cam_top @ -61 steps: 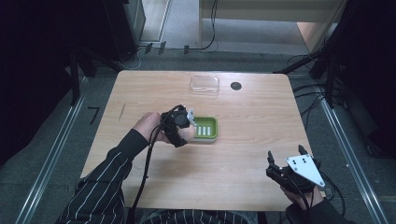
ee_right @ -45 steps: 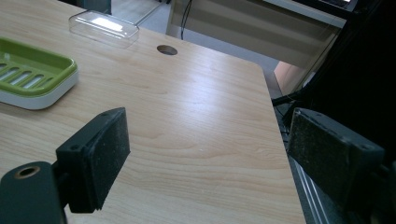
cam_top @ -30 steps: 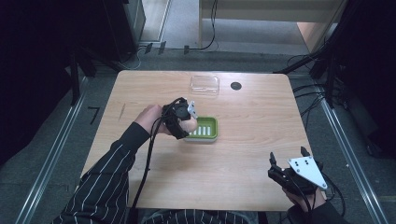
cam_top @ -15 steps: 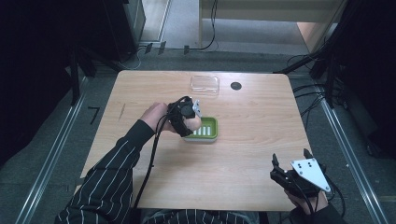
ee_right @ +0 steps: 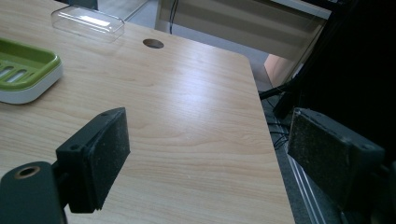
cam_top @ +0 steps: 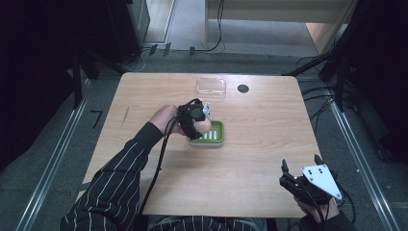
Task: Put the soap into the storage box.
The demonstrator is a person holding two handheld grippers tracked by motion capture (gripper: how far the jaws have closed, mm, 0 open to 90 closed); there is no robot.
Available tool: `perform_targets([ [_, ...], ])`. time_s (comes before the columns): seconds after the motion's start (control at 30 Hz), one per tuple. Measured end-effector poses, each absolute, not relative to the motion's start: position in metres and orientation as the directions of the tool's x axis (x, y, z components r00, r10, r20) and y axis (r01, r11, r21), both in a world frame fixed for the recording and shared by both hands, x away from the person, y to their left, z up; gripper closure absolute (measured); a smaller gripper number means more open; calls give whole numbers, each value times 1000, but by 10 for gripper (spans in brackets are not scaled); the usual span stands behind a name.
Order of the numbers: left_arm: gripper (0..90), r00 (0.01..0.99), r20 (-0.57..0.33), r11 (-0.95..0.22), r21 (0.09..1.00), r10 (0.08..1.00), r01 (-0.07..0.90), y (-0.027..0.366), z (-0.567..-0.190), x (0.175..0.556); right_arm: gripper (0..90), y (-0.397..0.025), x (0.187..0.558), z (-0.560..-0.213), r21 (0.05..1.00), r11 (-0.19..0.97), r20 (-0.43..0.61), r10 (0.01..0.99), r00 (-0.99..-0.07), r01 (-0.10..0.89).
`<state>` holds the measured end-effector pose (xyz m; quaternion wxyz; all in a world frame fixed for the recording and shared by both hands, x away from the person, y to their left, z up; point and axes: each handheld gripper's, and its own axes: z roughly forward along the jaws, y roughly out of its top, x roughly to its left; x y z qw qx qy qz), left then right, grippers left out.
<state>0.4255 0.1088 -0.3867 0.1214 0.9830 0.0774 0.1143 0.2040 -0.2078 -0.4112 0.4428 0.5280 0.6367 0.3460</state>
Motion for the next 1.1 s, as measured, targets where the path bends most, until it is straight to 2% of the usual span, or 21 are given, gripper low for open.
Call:
perform_targets([
  [1.1, 335, 968, 186, -959, 258, 169, 118, 94, -414, 446, 136, -213, 197, -412, 908, 187, -194, 981, -21, 376],
])
